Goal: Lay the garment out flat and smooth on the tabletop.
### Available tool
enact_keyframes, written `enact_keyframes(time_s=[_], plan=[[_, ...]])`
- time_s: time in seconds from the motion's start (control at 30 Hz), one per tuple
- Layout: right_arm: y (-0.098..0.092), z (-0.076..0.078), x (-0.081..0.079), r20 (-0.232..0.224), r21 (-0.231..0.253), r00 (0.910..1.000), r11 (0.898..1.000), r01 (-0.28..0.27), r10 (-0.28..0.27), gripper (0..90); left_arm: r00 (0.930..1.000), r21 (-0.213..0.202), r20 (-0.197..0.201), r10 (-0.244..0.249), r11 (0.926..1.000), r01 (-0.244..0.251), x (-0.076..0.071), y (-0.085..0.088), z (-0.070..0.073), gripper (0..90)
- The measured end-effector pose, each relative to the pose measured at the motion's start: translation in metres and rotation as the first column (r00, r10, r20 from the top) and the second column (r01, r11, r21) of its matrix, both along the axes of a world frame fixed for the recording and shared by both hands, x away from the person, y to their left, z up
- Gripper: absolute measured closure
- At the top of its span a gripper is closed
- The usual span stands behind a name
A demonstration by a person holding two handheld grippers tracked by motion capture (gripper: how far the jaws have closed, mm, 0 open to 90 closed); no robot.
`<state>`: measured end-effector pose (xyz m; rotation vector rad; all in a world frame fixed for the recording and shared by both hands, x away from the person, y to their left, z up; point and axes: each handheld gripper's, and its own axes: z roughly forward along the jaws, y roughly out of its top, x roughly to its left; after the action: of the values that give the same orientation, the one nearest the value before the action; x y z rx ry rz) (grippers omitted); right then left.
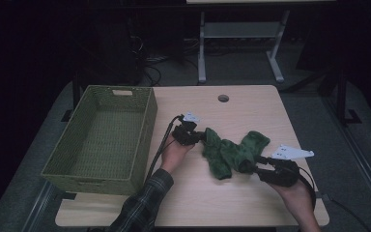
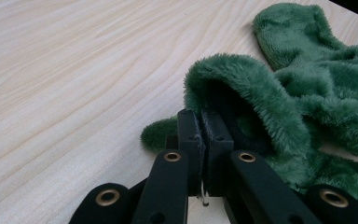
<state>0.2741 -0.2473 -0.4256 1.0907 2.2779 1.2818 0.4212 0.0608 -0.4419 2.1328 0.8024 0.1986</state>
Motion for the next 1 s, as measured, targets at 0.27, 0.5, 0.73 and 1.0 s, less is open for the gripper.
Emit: enact_keyframes(time_s=[0.27, 0.5, 0.73, 1.0], plan=[[0.005, 0.011, 0.018, -0.001, 0.013, 0.9992, 0.999, -0.040, 0.040, 84.0, 1.0000, -0.008, -0.002, 0.003, 1.0000, -0.003, -0.001, 0.000, 0.002, 87.8], [0.006, 0.031, 0.041, 0.043, 0.009, 0.9989, 1.000, -0.019, 0.019, 85.2, 1.0000, -0.009, 0.008, 0.002, 1.0000, -0.002, -0.001, 0.003, 0.009, 87.8], [0.006, 0.044, 0.075, 0.071, -0.016, 0.9970, 0.999, 0.031, -0.030, 85.4, 0.9999, -0.013, 0.011, 0.001, 0.9999, -0.001, -0.001, 0.004, 0.010, 87.9], [0.003, 0.038, 0.120, 0.058, -0.039, 0.9929, 0.994, 0.106, -0.104, 85.8, 0.9999, -0.018, 0.011, 0.003, 0.9998, -0.003, -0.001, 0.004, 0.009, 87.8]])
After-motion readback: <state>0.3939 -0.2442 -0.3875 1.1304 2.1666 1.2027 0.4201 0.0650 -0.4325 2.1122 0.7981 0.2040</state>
